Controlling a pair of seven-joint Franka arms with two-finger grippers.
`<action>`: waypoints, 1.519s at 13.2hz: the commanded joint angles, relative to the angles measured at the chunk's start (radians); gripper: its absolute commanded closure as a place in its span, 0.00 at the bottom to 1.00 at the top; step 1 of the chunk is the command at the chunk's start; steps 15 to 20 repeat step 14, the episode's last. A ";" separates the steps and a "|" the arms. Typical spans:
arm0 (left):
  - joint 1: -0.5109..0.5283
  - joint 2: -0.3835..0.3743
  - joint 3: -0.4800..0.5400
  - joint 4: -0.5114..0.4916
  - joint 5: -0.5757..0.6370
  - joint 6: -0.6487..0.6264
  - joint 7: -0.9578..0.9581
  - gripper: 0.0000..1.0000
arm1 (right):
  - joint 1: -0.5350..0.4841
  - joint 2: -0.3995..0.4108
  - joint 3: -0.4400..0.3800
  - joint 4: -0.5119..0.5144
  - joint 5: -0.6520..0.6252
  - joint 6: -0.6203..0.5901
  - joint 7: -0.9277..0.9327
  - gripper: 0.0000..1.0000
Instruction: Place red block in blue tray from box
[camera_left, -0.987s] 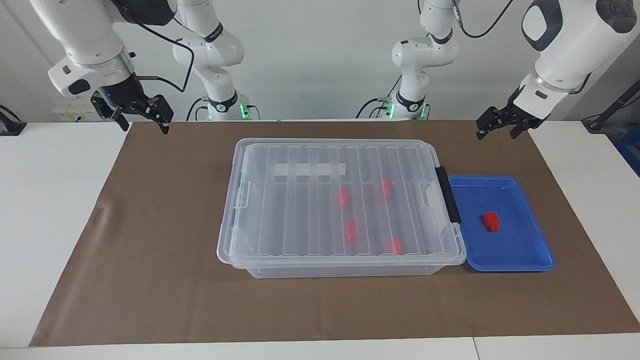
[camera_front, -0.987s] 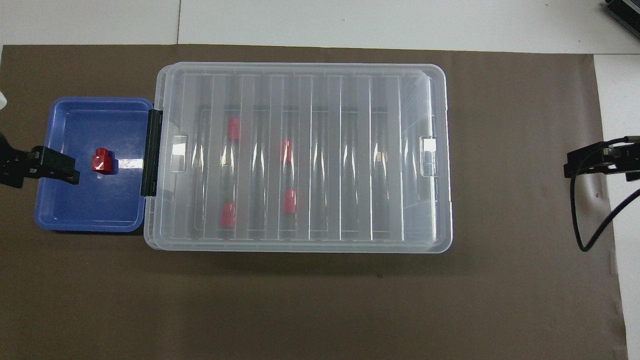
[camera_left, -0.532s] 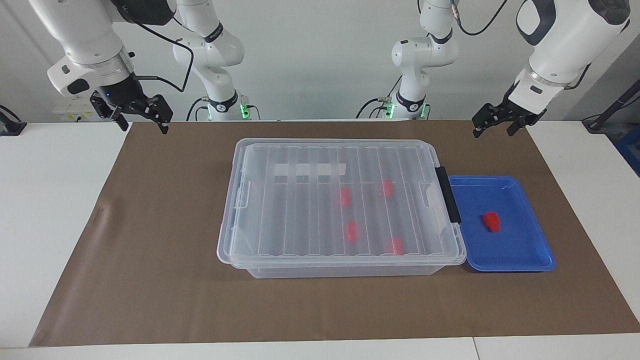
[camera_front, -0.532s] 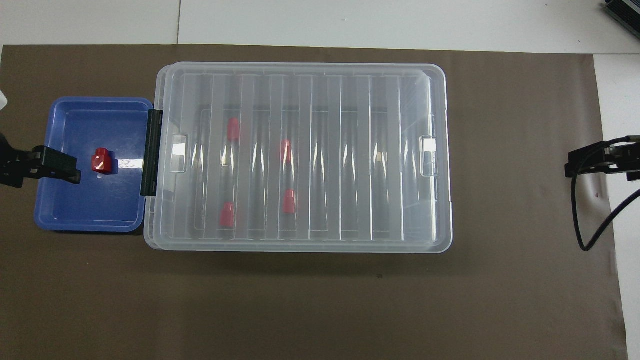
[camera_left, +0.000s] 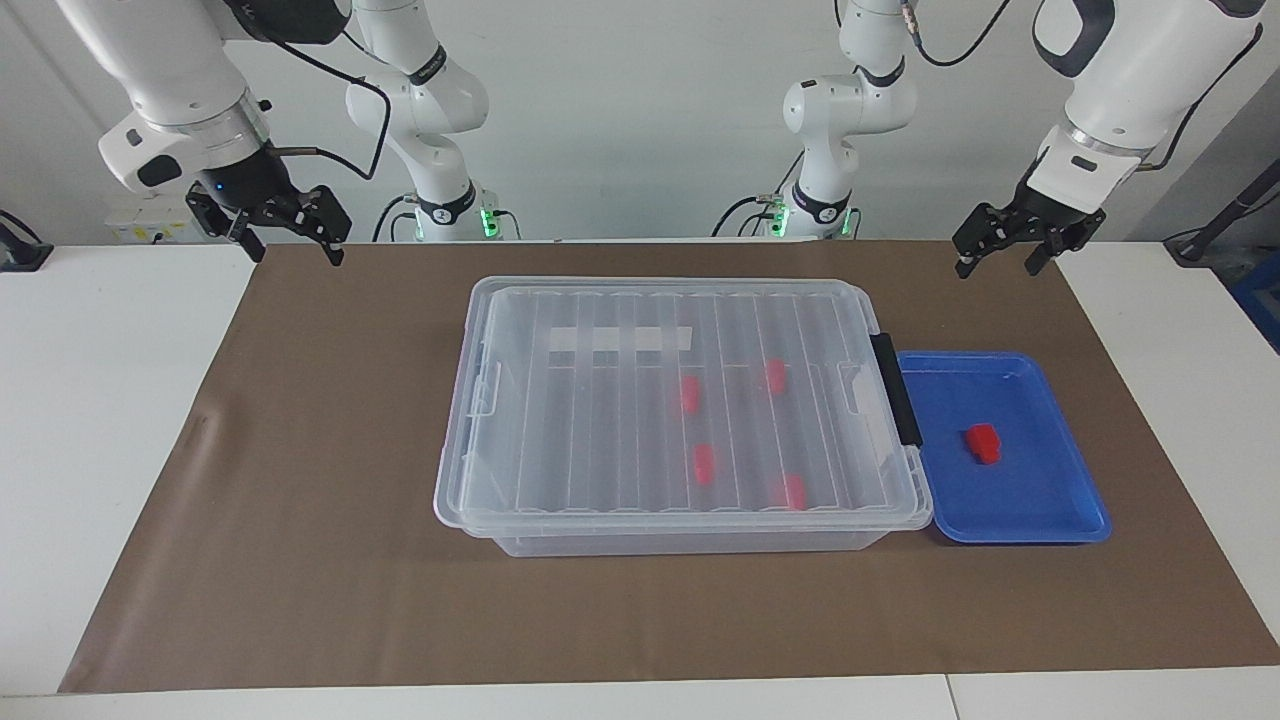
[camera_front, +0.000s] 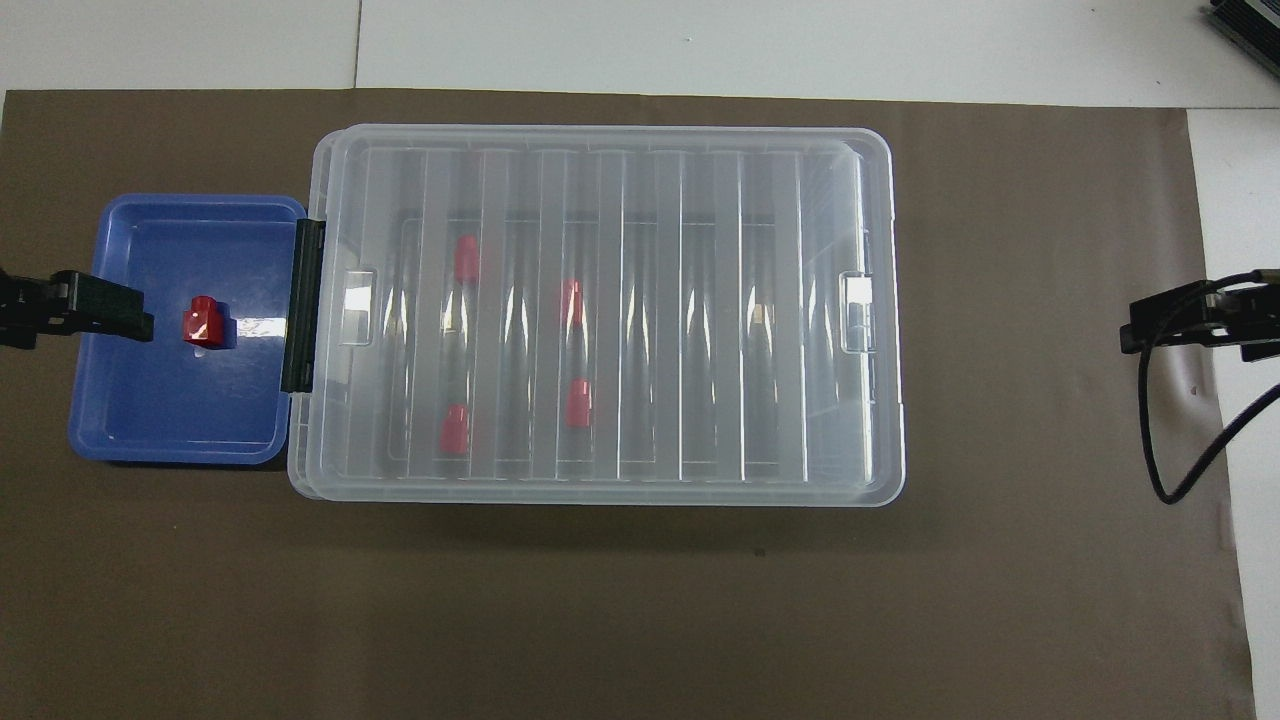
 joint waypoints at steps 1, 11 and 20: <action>-0.016 -0.017 0.008 -0.025 0.018 0.022 -0.004 0.00 | -0.014 -0.013 0.005 -0.001 0.021 -0.005 -0.017 0.00; -0.009 -0.020 0.010 -0.023 0.018 0.025 -0.005 0.00 | -0.007 -0.016 0.005 -0.013 -0.004 0.022 -0.020 0.00; -0.012 -0.022 0.010 -0.025 0.018 0.027 -0.007 0.00 | -0.014 -0.016 0.005 -0.019 -0.005 0.049 -0.021 0.00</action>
